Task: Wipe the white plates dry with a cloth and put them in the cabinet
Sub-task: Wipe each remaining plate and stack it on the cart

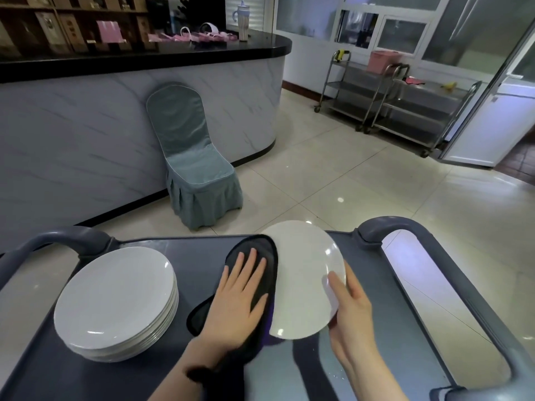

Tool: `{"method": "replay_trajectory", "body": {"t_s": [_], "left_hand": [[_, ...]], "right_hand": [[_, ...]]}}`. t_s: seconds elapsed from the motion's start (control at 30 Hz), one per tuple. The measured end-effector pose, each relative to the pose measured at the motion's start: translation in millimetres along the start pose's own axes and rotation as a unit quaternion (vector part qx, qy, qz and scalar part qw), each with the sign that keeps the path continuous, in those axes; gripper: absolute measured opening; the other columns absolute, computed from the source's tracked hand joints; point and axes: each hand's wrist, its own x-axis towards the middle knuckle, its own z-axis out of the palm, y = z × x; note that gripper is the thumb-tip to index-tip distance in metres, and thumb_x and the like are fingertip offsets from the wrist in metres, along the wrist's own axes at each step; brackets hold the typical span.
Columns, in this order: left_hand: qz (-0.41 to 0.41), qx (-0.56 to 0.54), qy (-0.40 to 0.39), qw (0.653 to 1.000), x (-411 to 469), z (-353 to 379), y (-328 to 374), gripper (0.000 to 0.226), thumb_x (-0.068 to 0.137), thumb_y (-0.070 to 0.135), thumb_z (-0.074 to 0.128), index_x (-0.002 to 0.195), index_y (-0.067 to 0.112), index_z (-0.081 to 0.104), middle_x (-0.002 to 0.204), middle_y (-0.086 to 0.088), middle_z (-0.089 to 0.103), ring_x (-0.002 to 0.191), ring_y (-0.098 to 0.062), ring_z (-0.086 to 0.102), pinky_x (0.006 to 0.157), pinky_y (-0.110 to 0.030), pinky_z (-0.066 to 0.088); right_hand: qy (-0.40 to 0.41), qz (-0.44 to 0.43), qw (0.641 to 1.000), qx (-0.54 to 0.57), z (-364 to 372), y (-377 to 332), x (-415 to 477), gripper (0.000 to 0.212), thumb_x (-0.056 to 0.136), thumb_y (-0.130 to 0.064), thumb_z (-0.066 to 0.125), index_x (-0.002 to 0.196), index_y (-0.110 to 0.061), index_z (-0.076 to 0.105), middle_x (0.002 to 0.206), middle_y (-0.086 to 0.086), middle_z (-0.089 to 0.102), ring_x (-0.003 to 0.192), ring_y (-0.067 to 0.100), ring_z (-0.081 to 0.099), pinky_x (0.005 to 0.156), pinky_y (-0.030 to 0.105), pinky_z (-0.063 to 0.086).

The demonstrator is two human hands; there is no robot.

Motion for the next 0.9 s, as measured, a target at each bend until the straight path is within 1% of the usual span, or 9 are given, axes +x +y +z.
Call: {"method": "replay_trajectory", "body": {"t_s": [0.1,0.2,0.27,0.33,0.43,0.57,0.7,0.8,0.9], "left_hand": [[0.029,-0.014,-0.024,0.999,-25.7,10.9,9.6,0.065,0.098,0.047,0.029,0.151,0.039,-0.009,0.160,0.019,-0.019,0.150,-0.012,-0.021,0.119,-0.038,-0.020],[0.094,-0.054,-0.031,0.994,-35.3,17.7,41.8,0.064,0.097,0.042,0.027,0.154,0.038,-0.002,0.162,0.019,-0.015,0.149,-0.006,-0.019,0.120,-0.040,-0.018],[0.122,-0.054,-0.024,0.991,-27.2,13.4,53.6,0.064,0.098,0.040,0.024,0.153,0.039,-0.008,0.162,0.021,-0.018,0.149,-0.005,-0.020,0.120,-0.036,-0.018],[0.126,-0.036,-0.009,0.991,-12.7,2.0,50.3,0.064,0.097,0.044,0.022,0.151,0.039,-0.012,0.160,0.023,-0.023,0.148,-0.003,-0.021,0.119,-0.032,-0.017],[0.093,-0.020,0.007,0.995,5.1,-10.2,32.1,0.064,0.100,0.049,0.023,0.152,0.038,-0.012,0.160,0.020,-0.023,0.147,-0.002,-0.023,0.122,-0.033,-0.011],[0.020,-0.027,0.005,0.999,8.9,-14.9,10.9,0.064,0.103,0.046,0.028,0.153,0.035,-0.011,0.162,0.014,-0.020,0.146,-0.001,-0.025,0.124,-0.038,-0.006],[0.053,-0.006,-0.024,0.998,-21.2,-2.5,17.2,0.064,0.099,0.043,0.024,0.151,0.037,-0.013,0.160,0.016,-0.023,0.145,-0.002,-0.028,0.123,-0.039,-0.010],[0.102,-0.042,-0.019,0.994,-42.8,12.2,43.6,0.062,0.097,0.036,0.029,0.155,0.031,0.006,0.164,0.012,-0.006,0.151,-0.011,-0.012,0.123,-0.039,-0.006],[0.102,-0.014,0.021,0.994,-28.5,11.3,59.1,0.061,0.098,0.033,0.025,0.155,0.027,0.005,0.164,0.008,-0.002,0.152,-0.020,-0.006,0.121,-0.038,-0.004]], "right_hand": [[0.009,-0.004,1.000,0.008,-0.8,-1.3,1.4,0.033,0.099,-0.010,0.055,0.117,-0.032,0.071,0.118,-0.007,0.074,0.109,0.015,0.070,0.089,0.035,0.051],[-0.001,0.021,0.999,0.026,5.4,13.0,-6.2,0.032,0.099,-0.007,0.053,0.117,-0.026,0.071,0.119,-0.001,0.073,0.111,0.017,0.069,0.095,0.037,0.049],[-0.026,0.038,0.998,0.034,12.0,21.9,-14.2,0.032,0.100,-0.005,0.051,0.122,-0.020,0.069,0.122,0.003,0.072,0.115,0.016,0.067,0.102,0.038,0.046],[-0.048,0.044,0.997,0.039,15.8,26.4,-19.0,0.034,0.100,-0.004,0.049,0.127,-0.015,0.066,0.125,0.004,0.071,0.119,0.017,0.065,0.107,0.040,0.044],[-0.048,0.044,0.998,0.027,15.8,21.1,-17.3,0.034,0.099,-0.005,0.053,0.128,-0.017,0.066,0.124,0.003,0.071,0.119,0.021,0.065,0.107,0.043,0.045],[-0.030,0.028,0.999,0.016,10.9,5.1,-7.5,0.032,0.098,-0.008,0.056,0.121,-0.025,0.069,0.120,-0.002,0.073,0.112,0.018,0.069,0.094,0.038,0.051],[-0.010,0.011,1.000,0.022,5.7,-2.6,-0.8,0.031,0.099,-0.009,0.055,0.121,-0.026,0.069,0.118,-0.004,0.074,0.109,0.016,0.070,0.089,0.035,0.051],[-0.007,0.023,0.999,0.041,7.2,3.7,-4.4,0.030,0.100,-0.008,0.053,0.121,-0.023,0.069,0.117,0.000,0.074,0.108,0.018,0.070,0.089,0.035,0.051],[-0.027,0.040,0.997,0.058,15.0,15.6,-15.3,0.031,0.099,-0.004,0.052,0.123,-0.015,0.068,0.120,0.007,0.073,0.114,0.021,0.068,0.098,0.038,0.048]]}}
